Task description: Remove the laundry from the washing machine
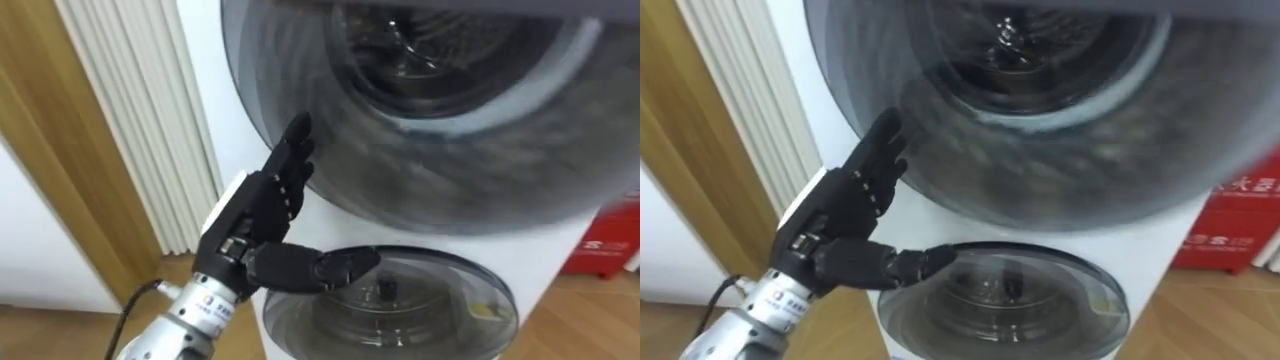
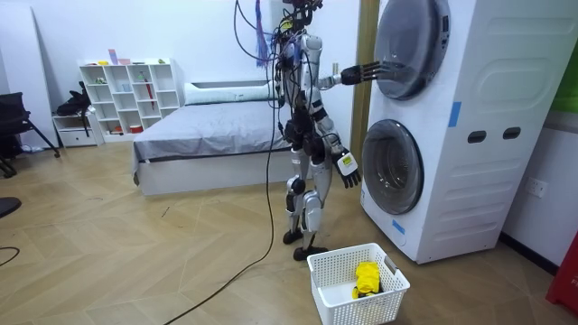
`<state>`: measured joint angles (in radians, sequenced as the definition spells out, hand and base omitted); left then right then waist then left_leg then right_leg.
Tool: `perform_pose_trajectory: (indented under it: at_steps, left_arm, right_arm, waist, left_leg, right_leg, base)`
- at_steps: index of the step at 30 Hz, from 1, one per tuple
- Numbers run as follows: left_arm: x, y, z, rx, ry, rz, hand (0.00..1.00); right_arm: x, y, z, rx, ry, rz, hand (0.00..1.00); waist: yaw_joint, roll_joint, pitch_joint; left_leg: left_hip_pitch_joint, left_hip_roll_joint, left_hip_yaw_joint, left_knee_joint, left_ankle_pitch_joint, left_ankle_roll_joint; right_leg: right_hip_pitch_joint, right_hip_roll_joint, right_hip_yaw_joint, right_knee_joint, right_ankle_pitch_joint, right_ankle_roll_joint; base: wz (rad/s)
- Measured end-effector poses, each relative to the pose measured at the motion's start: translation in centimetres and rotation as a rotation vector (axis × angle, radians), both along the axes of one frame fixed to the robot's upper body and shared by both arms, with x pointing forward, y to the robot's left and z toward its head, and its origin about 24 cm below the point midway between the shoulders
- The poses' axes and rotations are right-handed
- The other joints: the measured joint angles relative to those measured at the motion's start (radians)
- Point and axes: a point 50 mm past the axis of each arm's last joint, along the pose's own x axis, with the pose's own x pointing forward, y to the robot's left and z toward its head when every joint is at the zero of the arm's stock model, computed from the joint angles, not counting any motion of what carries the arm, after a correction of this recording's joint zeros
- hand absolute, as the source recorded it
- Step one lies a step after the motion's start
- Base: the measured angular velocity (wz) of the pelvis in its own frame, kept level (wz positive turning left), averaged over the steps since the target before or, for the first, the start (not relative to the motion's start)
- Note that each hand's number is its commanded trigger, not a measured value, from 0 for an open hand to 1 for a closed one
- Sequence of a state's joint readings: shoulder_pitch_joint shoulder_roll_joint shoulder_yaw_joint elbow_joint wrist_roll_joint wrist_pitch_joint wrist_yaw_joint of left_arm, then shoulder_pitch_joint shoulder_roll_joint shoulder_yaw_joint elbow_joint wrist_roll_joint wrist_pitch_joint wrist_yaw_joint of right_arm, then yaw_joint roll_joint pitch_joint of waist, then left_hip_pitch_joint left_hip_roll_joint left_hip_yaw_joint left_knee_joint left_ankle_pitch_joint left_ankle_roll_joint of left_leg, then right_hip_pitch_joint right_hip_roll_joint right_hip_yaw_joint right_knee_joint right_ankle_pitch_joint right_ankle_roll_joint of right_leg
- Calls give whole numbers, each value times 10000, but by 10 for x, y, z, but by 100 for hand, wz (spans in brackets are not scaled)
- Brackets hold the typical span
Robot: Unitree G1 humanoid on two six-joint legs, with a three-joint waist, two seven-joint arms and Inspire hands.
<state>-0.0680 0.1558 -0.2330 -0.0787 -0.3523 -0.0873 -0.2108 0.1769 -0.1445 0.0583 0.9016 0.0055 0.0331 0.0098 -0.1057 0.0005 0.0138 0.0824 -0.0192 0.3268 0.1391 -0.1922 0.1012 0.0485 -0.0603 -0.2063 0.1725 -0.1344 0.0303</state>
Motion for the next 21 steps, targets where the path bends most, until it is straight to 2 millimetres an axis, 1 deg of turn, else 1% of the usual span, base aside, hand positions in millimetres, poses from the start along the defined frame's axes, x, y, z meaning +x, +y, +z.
perform_pose_trajectory:
  at_steps: [1,5,8,9,10,11,12,13,14,15,16,17,18,19,20,21]
  left_arm:
    - [-1,-1,-2,-42,-21,14,0]
    - [3,-3,-13,170,360,84,0]
    - [5,1,-25,301,738,368,0]
    - [7,3,-32,377,941,502,0]
    - [7,8,-45,540,1392,694,0]
    - [8,11,-52,676,1673,826,0]
    - [8,19,-71,1265,2409,1231,0]
    - [5,28,-97,2103,3636,1696,0]
    - [-1,33,-114,2601,4487,1909,0]
    - [-21,43,-149,3624,6238,2247,0]
    - [-50,54,-180,4645,7861,2460,0]
    - [-66,59,-193,5108,8586,2484,0]
    - [-96,70,-211,5734,9769,2611,0]
    - [-128,82,-225,6147,10949,2955,0]
    - [-140,87,-230,6235,11398,3187,0]
    - [-162,96,-236,6372,12145,3763,0]
  right_arm:
    - [-1,0,0,-19,41,24,0]
    - [3,1,1,30,-108,79,0]
    - [4,1,2,-14,-153,65,0]
    - [3,0,2,-66,-143,39,0]
    - [3,-1,2,-122,-135,12,0]
    - [2,-1,2,-146,-130,-5,0]
    - [2,-1,2,-184,-131,-37,0]
    - [2,-1,2,-170,-146,-76,0]
    - [2,-1,2,-149,-149,-113,0]
    - [0,-2,1,-153,-118,-166,0]
    - [0,-1,1,-155,-116,-170,0]
    - [-1,-1,1,-140,-102,-176,0]
    - [-2,1,0,-67,-70,-233,0]
    - [-5,4,-2,176,4,-501,0]
    - [-7,5,-3,283,67,-628,0]
    - [-12,6,-5,508,213,-932,0]
  waist:
    - [27,-34,-10]
    - [31,-51,-36]
    - [40,-49,-39]
    - [28,-46,-37]
    - [20,-40,-36]
    - [21,-36,-40]
    - [12,-30,-37]
    - [-59,-15,-46]
    - [-97,-6,-56]
    - [-160,-4,-67]
    - [-207,-7,-78]
    - [-209,8,-87]
    - [-204,-61,-114]
    - [-155,-206,-147]
    - [-94,-271,-166]
    - [67,-312,-195]
  left_leg:
    - [-3,13,24,2,-5,-1]
    - [21,19,40,43,-6,5]
    - [103,68,206,49,-5,2]
    - [129,85,266,38,-11,-7]
    - [184,96,310,39,-44,-63]
    - [217,99,321,42,-44,-66]
    - [288,103,322,42,-36,-81]
    - [329,105,324,49,-30,-103]
    - [332,106,326,54,-27,-112]
    - [332,115,377,48,-16,-134]
    - [303,136,445,44,1,-145]
    - [294,156,485,50,13,-130]
    - [271,184,545,85,18,-162]
    - [243,223,555,104,-1,-216]
    - [243,239,554,101,-15,-239]
    - [249,272,542,90,-45,-287]
  right_leg:
    - [16,26,49,1,46,6]
    - [43,38,107,5,89,16]
    - [67,56,151,20,137,-28]
    - [90,63,166,54,150,-44]
    - [94,70,201,147,152,-51]
    - [112,70,203,154,154,-58]
    - [182,74,191,133,166,-76]
    - [177,71,182,119,157,-92]
    - [172,76,201,121,138,-97]
    - [115,99,304,100,80,-94]
    - [9,117,387,93,80,-133]
    - [-20,131,390,100,90,-148]
    - [-91,178,425,132,63,-193]
    - [-130,229,424,118,54,-226]
    - [-132,243,411,103,42,-245]
    - [-123,263,404,87,20,-270]
  base:
    - [-9]
    - [-1]
    - [-15]
    - [-15]
    - [-13]
    - [-11]
    - [-13]
    - [-12]
    - [-14]
    - [-17]
    - [-20]
    - [-21]
    - [-12]
    - [-8]
    - [0]
    - [0]
